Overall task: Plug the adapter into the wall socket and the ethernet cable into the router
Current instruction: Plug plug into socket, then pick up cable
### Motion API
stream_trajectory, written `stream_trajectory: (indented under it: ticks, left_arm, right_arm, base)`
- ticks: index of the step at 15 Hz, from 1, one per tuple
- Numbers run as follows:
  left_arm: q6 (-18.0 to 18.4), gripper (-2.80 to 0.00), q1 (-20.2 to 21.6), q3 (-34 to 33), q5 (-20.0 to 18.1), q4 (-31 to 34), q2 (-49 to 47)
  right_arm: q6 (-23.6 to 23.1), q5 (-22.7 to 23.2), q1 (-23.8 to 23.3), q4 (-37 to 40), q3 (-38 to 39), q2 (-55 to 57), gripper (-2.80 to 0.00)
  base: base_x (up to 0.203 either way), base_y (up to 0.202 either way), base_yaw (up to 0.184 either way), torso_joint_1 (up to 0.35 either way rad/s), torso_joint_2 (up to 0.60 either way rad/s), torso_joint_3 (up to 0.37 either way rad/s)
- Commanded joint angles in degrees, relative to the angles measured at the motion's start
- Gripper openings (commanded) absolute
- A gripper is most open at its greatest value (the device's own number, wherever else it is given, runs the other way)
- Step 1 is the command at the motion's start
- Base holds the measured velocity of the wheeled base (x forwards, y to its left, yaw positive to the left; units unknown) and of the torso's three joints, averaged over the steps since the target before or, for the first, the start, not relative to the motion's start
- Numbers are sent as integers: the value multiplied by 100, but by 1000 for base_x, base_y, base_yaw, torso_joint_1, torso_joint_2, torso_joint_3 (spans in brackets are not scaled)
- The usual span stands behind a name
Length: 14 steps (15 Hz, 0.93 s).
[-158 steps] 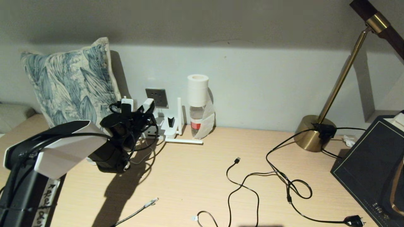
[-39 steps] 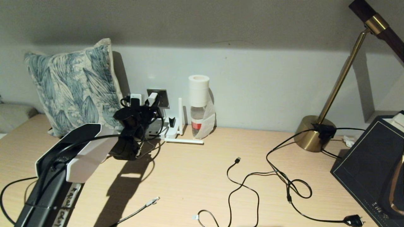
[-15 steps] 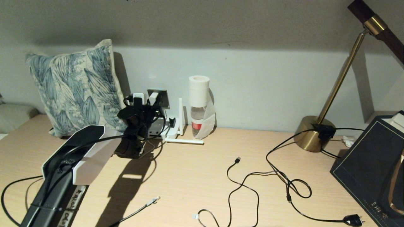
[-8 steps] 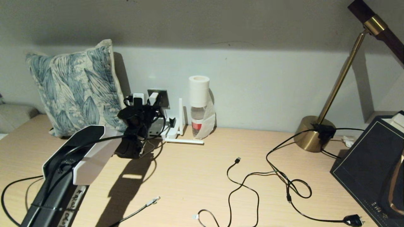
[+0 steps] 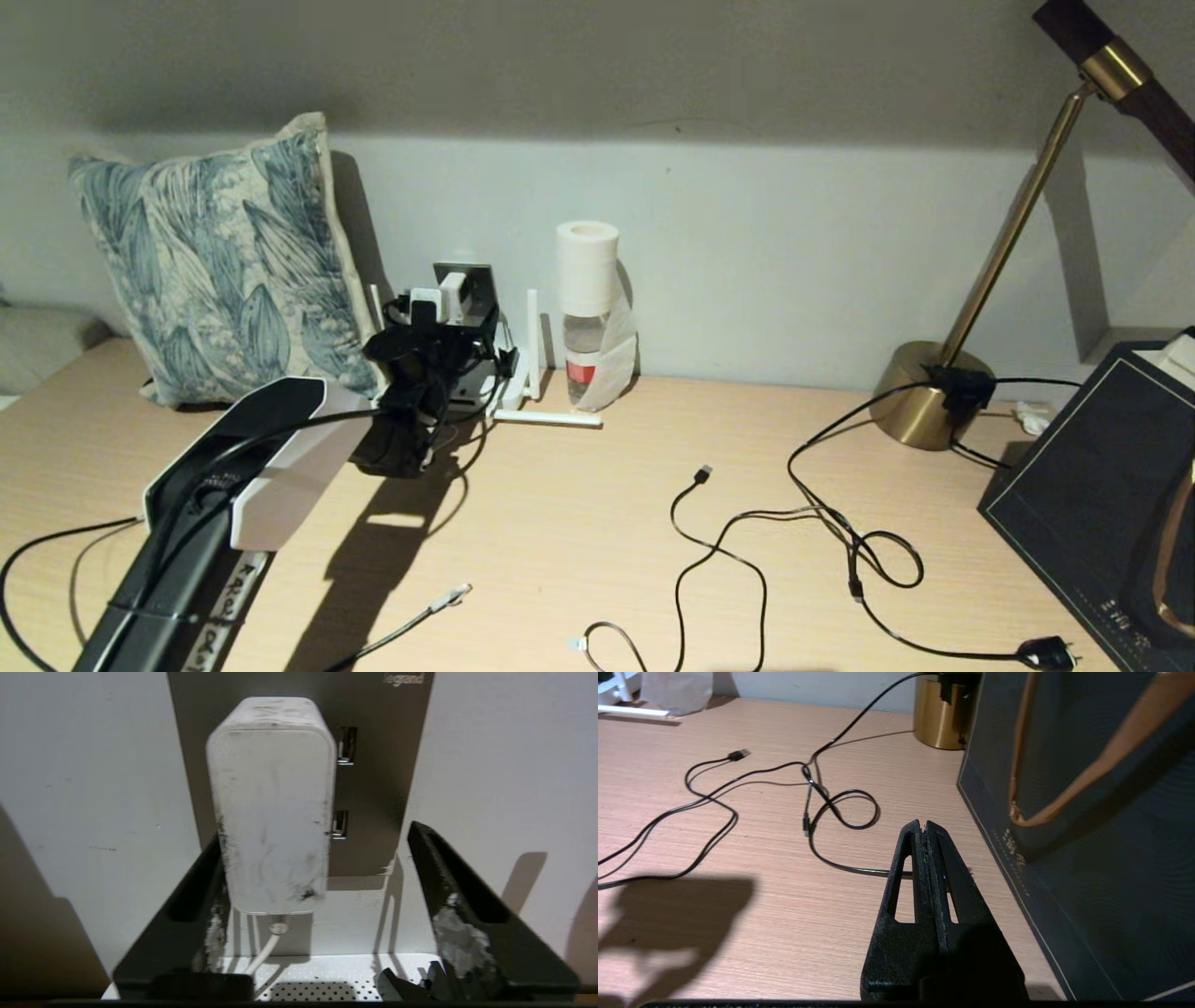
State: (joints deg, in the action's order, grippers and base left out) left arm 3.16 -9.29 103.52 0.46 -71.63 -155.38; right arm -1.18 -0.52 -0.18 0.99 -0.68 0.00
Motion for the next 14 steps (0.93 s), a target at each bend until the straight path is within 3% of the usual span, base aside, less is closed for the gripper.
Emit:
stream_trajectory:
  ticks: [1, 4, 9, 12, 14]
  left_arm:
    - [1, 0, 6, -38, 100, -100, 105]
    - [8, 0, 27, -586, 192, -373, 444]
    - [9, 0, 42, -2892, 124, -1141, 1620]
    - [10, 0, 87, -4742, -225, -1426, 2612]
    - [150, 0, 220, -6001, -764, -1461, 3614]
  right_arm:
    - [-5, -1, 1, -2, -2, 0, -280]
    - [-5, -1, 1, -2, -2, 0, -280]
    - [-5, -1, 1, -2, 3, 0, -280]
    - [-5, -1, 1, -2, -2, 0, -280]
    - [-5, -1, 1, -2, -2, 0, -280]
  base:
    - [0, 0, 0, 0, 0, 0]
    - [0, 0, 0, 0, 0, 0]
    - [0, 0, 0, 0, 0, 0]
    - [0, 0, 0, 0, 0, 0]
    - [0, 0, 0, 0, 0, 0]
